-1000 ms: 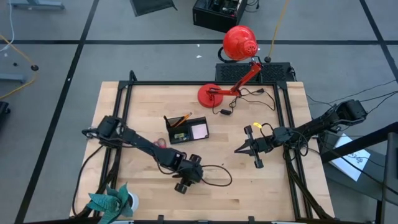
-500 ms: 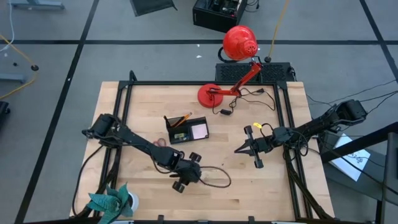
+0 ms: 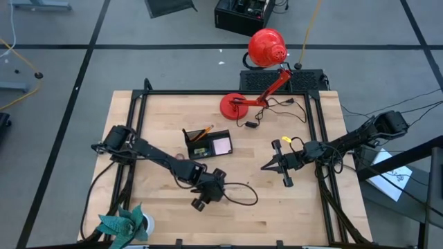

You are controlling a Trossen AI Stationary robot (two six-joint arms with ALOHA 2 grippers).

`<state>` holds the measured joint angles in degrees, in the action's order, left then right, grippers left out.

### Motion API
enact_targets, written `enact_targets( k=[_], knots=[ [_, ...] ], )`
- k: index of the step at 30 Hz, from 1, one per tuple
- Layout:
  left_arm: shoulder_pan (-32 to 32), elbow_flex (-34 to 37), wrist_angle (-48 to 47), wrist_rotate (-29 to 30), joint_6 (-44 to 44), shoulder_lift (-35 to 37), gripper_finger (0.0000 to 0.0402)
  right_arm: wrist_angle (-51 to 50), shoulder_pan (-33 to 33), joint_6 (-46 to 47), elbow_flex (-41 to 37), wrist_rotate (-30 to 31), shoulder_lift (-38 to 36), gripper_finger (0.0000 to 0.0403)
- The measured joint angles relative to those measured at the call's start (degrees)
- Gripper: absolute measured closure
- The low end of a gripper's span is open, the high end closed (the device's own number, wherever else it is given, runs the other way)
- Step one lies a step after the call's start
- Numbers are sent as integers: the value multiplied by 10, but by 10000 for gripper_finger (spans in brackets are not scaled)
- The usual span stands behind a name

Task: Pick and place office supplies into organizer
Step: Put the blue binder clip into the mesh desk organizer

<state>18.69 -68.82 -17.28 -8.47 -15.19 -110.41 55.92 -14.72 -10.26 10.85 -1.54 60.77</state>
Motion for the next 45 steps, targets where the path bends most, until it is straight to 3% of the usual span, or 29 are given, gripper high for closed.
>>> enact_targets(
  k=[22, 35, 39, 45],
  knots=[
    [-19, 22, 29, -9, -44, -30, 229, -1, 0, 0, 0, 0, 0, 399],
    [-23, 22, 26, -20, -23, -39, 230, -5, 0, -4, 0, 0, 0, 399],
    [-23, 22, 26, -19, -2, -40, 252, -5, 0, -5, 0, 0, 0, 399],
    [-24, 22, 26, -15, 10, -40, 322, -5, 0, 0, 0, 0, 0, 399]
  ],
)
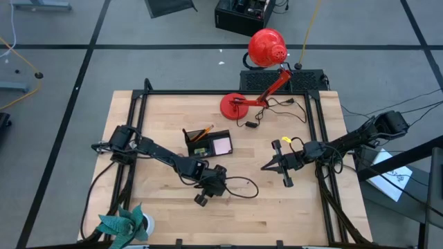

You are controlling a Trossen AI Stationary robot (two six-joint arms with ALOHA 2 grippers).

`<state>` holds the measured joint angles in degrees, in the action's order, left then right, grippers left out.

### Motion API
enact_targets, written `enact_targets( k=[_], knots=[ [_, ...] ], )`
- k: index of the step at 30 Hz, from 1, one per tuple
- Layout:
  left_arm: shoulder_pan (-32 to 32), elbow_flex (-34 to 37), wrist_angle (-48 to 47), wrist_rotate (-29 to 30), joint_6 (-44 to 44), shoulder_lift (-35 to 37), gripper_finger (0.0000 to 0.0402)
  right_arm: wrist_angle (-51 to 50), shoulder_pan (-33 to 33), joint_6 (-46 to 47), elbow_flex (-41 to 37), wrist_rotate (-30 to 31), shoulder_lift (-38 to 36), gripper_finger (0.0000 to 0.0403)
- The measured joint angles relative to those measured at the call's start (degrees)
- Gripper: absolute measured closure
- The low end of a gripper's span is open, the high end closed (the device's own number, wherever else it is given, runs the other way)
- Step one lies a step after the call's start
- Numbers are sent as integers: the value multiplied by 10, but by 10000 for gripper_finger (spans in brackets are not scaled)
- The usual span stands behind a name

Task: Pick and place office supplies into organizer
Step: Put the blue binder clip into the mesh desk organizer

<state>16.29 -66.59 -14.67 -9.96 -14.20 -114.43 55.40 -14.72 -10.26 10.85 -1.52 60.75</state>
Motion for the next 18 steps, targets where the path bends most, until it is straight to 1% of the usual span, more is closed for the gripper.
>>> enact_targets(
  k=[3, 6, 8, 10, 13, 18],
  knots=[
    [0, 0, -1, -1, 0, 0, 350, 0, 0, 0, 0, 0, 0, 398],
    [0, 0, 0, -1, -3, 0, 362, 0, 0, 1, 0, 0, 0, 398],
    [1, 1, 3, -1, -3, 0, 360, 0, 0, 1, 0, 0, 0, 399],
    [1, 1, 9, 3, -5, 5, 349, 0, 0, 1, 0, 0, 0, 399],
    [2, 2, 11, 22, -14, 15, 335, 0, 0, 1, 0, 0, 0, 399],
    [2, 4, -1, 53, -25, 53, 337, 0, 0, 1, 0, 0, 0, 399]
  ],
)
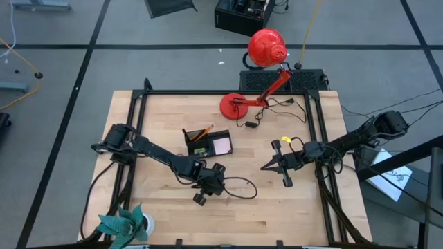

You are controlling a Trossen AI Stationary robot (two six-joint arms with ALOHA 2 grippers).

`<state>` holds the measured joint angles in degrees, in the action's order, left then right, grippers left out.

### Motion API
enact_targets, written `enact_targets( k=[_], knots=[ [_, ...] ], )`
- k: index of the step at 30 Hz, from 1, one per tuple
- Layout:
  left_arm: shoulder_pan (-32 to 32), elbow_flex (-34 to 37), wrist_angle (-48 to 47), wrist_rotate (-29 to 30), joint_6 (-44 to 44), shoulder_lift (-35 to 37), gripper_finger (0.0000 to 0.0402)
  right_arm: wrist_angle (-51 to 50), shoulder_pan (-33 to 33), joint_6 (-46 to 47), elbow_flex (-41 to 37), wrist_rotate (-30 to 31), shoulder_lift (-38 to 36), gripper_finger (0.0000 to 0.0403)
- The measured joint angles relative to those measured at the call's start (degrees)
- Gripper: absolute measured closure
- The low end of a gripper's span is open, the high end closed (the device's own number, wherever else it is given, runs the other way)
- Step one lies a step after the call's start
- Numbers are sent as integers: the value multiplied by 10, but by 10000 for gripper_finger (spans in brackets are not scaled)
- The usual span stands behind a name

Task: Pick and place office supplies into organizer
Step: Put the blue binder clip into the mesh desk organizer

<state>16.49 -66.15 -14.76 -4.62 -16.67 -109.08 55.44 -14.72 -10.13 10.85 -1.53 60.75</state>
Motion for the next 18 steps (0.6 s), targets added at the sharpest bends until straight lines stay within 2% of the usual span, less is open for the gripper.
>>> enact_targets(
  k=[6, 9, 14, 18],
  knots=[
    [0, -1, -31, 60, -8, 62, 350, 0, 0, 0, 0, 0, 0, 399],
    [0, -2, -64, 112, -7, 102, 344, 0, 0, 0, 0, 0, 0, 399],
    [-14, -2, -166, 240, 40, 145, 334, 0, 0, 0, 0, 0, 0, 399],
    [-40, -3, -225, 295, 107, 152, 341, 0, 0, 0, 0, 0, 0, 399]
  ],
)
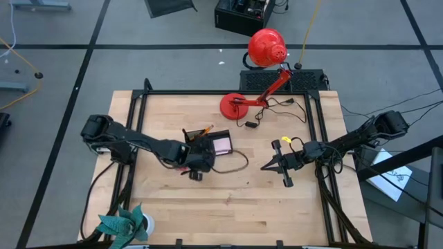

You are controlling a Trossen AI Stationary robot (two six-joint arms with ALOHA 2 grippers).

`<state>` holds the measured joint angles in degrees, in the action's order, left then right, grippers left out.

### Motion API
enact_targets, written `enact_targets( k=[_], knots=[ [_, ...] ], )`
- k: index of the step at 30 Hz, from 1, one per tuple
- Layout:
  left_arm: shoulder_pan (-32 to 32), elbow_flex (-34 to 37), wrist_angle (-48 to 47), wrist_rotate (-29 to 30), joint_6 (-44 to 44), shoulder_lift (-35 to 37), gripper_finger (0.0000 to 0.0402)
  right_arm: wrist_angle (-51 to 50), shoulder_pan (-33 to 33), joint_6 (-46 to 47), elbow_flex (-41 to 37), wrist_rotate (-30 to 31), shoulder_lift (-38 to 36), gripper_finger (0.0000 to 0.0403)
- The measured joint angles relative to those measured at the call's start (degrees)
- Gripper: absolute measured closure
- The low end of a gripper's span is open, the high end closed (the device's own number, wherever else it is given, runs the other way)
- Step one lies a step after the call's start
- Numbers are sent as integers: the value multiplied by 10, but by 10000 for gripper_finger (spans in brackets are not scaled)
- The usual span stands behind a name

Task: Pick and place office supplies into organizer
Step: Put the blue binder clip into the mesh desk organizer

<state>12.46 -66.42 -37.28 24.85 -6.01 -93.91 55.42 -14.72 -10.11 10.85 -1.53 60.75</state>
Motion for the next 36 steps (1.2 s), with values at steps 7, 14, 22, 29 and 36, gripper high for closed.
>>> enact_targets(
  k=[7, 14, 22, 29, 36],
  knots=[
    [-39, 0, -43, 1, 78, -6, 345, 0, 0, 0, 0, 0, 0, 399],
    [-61, 0, -66, -33, 109, -15, 340, -2, 0, 0, 0, 0, 0, 399],
    [-70, 0, -65, -43, 113, -18, 339, -4, 0, 0, 0, 0, 0, 399],
    [-73, 57, -12, -54, 113, -18, 339, -4, 0, 0, 0, 0, 0, 399],
    [-89, 98, 28, -55, 116, -18, 339, -4, 0, 0, 0, 0, 0, 399]
  ],
)
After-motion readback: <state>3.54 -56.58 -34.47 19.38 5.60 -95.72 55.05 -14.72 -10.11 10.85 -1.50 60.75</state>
